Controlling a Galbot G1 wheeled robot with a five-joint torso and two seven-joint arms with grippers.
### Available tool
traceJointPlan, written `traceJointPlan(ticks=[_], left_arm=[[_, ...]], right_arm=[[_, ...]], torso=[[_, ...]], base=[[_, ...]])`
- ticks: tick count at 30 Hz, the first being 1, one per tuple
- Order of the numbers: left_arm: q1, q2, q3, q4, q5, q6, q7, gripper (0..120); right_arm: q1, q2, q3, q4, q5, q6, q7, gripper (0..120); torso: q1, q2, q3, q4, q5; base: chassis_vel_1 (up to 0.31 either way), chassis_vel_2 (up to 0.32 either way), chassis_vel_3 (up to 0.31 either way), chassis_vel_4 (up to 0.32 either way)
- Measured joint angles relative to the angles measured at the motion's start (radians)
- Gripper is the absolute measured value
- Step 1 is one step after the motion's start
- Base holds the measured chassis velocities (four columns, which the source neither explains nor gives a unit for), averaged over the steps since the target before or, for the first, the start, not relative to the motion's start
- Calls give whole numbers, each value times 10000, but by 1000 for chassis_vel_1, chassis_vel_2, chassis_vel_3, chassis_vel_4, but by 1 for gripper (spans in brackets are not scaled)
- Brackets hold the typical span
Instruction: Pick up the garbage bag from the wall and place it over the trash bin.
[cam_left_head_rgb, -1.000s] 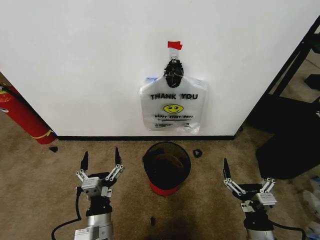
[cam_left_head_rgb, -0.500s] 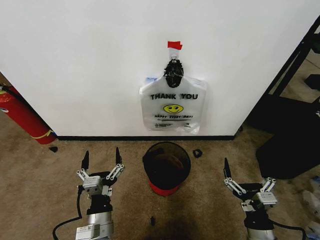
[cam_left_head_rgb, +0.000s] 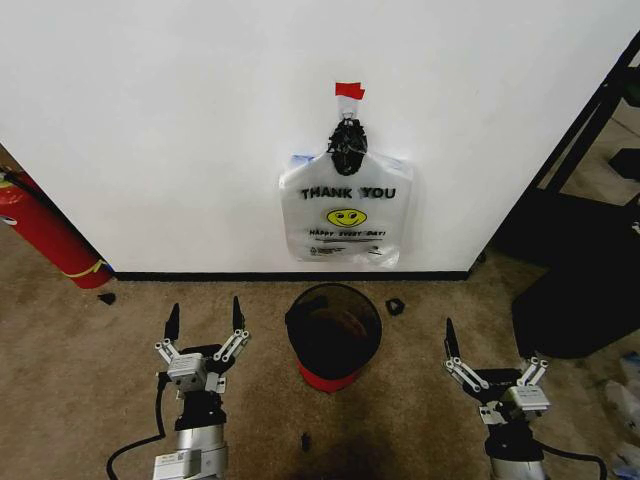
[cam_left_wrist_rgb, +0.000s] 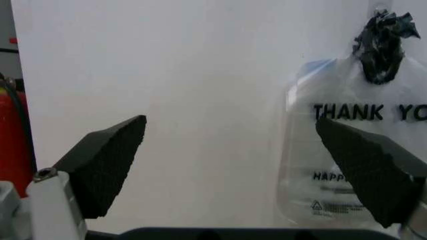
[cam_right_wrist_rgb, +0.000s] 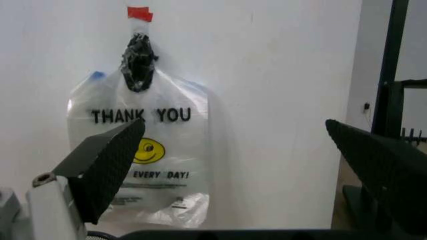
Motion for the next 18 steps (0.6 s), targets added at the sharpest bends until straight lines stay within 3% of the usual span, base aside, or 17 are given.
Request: traceJointPlan(ticks=[18], left_arm=[[64, -52, -26, 29, 98, -118, 0, 100]], right_arm=[[4, -21, 48, 14, 12, 106, 15, 100]], torso=[[0, 0, 0, 0, 0]], base=[[0, 0, 0, 0]])
